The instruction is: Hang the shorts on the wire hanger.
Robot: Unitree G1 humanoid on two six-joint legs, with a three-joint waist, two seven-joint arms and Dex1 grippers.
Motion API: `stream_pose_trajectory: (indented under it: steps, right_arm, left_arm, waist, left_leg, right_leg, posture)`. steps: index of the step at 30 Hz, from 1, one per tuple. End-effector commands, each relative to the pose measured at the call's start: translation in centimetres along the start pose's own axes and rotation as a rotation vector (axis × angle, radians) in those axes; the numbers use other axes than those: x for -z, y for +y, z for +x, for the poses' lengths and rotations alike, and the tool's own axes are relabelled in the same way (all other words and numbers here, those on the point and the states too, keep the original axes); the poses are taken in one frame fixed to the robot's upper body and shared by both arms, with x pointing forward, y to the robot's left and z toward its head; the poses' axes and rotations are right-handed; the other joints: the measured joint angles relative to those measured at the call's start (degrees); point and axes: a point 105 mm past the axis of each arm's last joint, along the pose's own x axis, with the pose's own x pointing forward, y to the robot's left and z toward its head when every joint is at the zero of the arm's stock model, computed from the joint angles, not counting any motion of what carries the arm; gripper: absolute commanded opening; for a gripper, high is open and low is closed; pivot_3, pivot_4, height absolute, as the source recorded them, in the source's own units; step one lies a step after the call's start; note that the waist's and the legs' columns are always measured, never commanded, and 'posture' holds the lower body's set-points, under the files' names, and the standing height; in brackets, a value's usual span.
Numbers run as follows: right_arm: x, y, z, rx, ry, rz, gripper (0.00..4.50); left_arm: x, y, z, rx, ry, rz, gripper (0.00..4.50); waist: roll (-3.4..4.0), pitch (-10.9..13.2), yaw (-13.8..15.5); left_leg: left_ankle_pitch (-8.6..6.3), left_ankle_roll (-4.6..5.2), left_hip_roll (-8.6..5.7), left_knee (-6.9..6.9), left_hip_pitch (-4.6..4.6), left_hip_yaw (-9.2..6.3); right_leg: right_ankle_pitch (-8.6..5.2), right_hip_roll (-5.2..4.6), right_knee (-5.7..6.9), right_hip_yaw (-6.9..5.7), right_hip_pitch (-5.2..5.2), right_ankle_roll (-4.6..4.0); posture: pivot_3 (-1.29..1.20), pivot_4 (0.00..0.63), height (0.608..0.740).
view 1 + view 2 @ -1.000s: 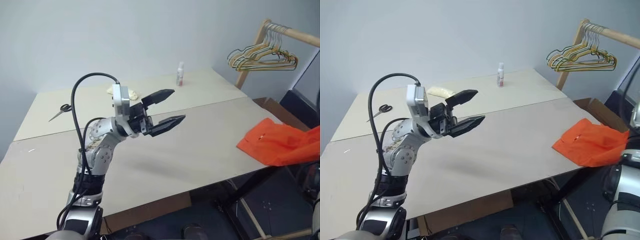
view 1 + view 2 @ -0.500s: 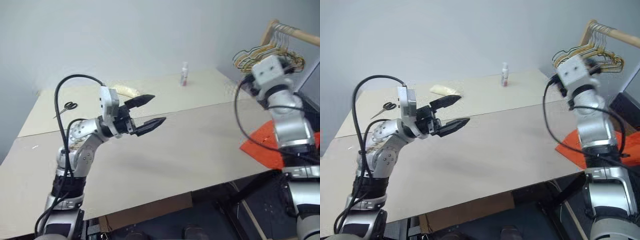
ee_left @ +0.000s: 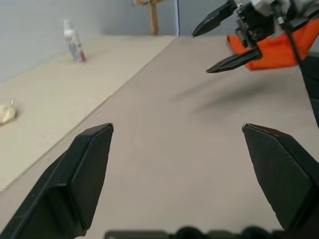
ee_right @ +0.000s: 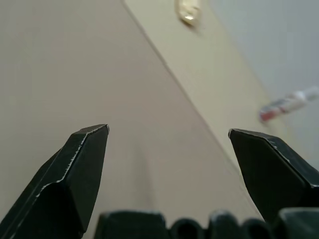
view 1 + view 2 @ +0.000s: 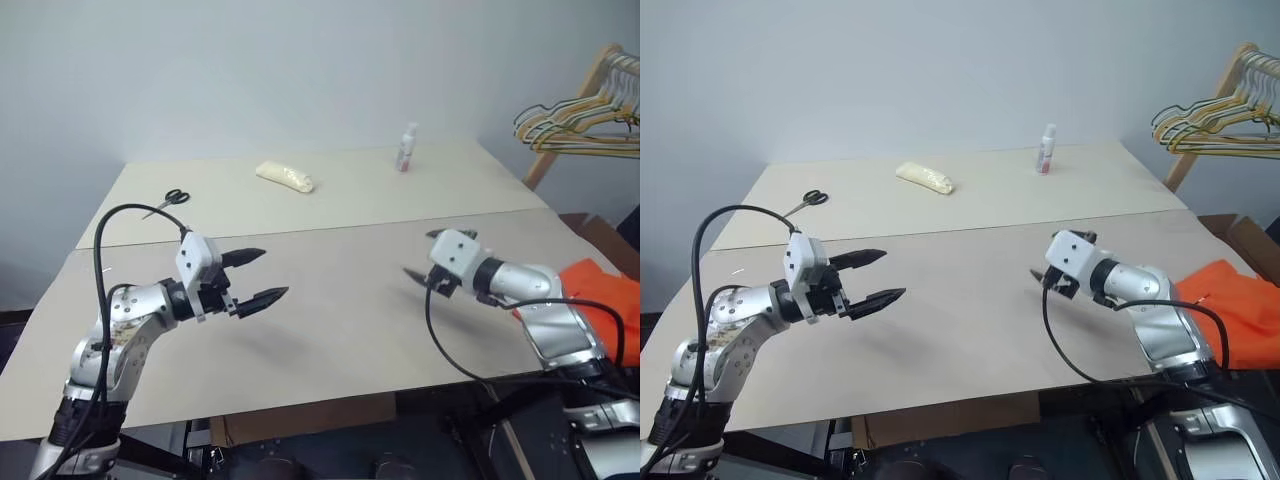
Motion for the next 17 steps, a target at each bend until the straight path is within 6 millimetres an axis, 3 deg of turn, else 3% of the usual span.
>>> stream_pose_trajectory:
  steps: [1, 17]
  right_arm:
    - [-1.2, 0.6, -1.1, -0.057, -0.041, -0.038, 4.48]
    - [0.0, 1.7, -0.7, -0.084, -0.003, -0.074, 4.48]
  left_arm:
    - [-0.4, 0.0, -0.8, -0.018, 0.018, 0.069, 4.5]
    - [0.9, -0.2, -1.0, -0.019, 0.067, 0.049, 4.5]
  waist:
    - [-0.22, 0.02, 0.94]
    - [-0.64, 0.12, 2.86]
  left_leg:
    - [0.0, 0.0, 0.0, 0.0, 0.03, 0.0]
    - [-0.05, 0.1, 0.06, 0.0, 0.25, -0.06]
  right_leg:
    - [0.0, 0.0, -0.01, 0.0, 0.0, -0.01]
    - [0.07, 0.09, 0.28, -0.11, 0.06, -0.33]
  posture:
    - [0.23, 0.0, 0.74]
    - [0.25, 0.0, 0.74]
